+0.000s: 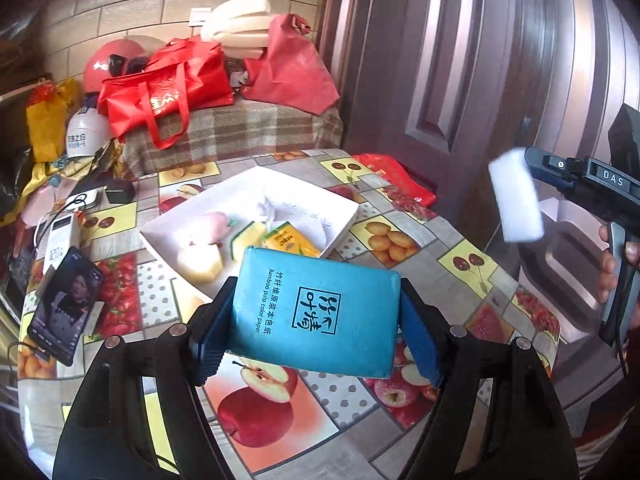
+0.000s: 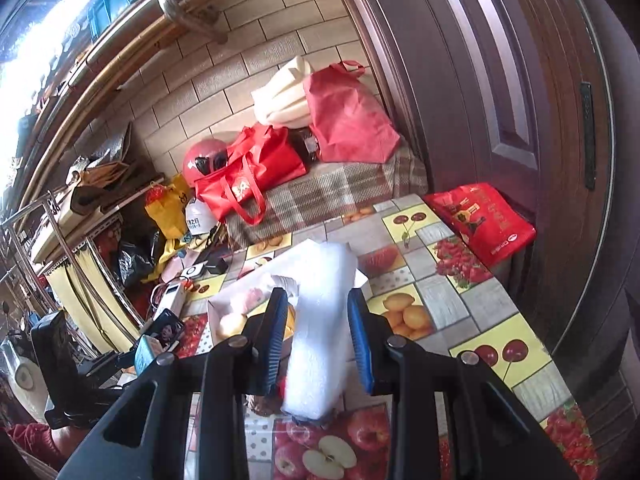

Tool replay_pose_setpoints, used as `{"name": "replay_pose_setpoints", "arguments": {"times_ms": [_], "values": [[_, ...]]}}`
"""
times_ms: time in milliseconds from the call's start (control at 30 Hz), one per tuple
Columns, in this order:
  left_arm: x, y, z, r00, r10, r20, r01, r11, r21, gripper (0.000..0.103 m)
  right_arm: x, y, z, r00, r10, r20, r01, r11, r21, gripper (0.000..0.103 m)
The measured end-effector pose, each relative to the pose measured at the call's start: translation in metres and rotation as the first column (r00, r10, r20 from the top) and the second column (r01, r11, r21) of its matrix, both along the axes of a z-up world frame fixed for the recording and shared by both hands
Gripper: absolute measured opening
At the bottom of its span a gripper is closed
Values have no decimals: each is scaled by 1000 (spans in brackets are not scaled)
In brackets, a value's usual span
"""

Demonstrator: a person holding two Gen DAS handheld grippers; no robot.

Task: Organize soft objects
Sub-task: 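Lift and carry the tissue pack and foam strip over the tray with both tools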

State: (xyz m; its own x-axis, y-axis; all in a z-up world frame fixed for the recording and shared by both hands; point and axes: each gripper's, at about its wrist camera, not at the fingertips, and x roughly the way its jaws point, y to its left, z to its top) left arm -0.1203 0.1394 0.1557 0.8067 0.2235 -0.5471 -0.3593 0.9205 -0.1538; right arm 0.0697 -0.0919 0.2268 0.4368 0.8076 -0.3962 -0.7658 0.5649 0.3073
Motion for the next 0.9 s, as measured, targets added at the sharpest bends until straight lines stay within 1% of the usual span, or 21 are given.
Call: {"name": "replay_pose_setpoints", "arguments": {"times_ms": [133,300,367,400,433,467,500,533,567,633,667,733,767,800,867,900], "values": [[-11,6,-4,999,46,0,-46,999,-26,76,-2,4,12,1000,14,27,-14,1000,24,30],[-15,7,-5,998,62,7,-62,997,-34,76,-2,10,11,999,38,31,-38,999,12,30],[-16,8,-5,998,65,6,-65,997,-41,76,1,12,3,999,39,22,-38,999,-33,30],[-16,9,-6,998,65,5,-64,997,-43,76,3,15,-4,999,45,18,-43,995,-85,32],[-15,9,-6,998,63,4,-63,997,-46,76,6,17,-15,998,54,18,-50,987,-152,38],[-15,9,-7,998,61,3,-61,997,-49,76,11,17,-29,998,57,17,-53,975,-216,47],[-14,9,-7,998,59,2,-59,997,-51,76,18,17,-46,998,59,6,-54,958,-283,75],[-13,9,-8,998,58,1,-58,997,-53,76,28,15,-65,999,49,-6,-48,939,-341,84],[-13,8,-8,998,57,0,-57,997,-54,76,38,13,-85,998,50,-30,-58,914,-401,84],[-12,7,-9,998,56,-5,-57,997,-57,76,56,10,-125,997,48,-63,-75,847,-526,84],[-11,6,-10,998,56,-8,-57,997,-59,76,61,9,-142,995,66,-77,-98,814,-572,84],[-10,6,-13,998,61,-18,-62,996,-68,76,66,9,-170,991,101,-92,-137,756,-640,83],[-10,6,-14,998,66,-23,-67,995,-72,76,66,11,-181,987,121,-101,-158,734,-660,83],[-9,7,-15,997,70,-28,-72,994,-76,76,66,12,-190,984,138,-111,-176,718,-674,82],[-8,6,-16,996,78,-37,-81,994,-77,76,62,14,-196,977,169,-127,-210,716,-666,81],[-8,6,-16,996,81,-39,-84,994,-73,76,59,16,-197,973,191,-133,-230,708,-668,64]]}}
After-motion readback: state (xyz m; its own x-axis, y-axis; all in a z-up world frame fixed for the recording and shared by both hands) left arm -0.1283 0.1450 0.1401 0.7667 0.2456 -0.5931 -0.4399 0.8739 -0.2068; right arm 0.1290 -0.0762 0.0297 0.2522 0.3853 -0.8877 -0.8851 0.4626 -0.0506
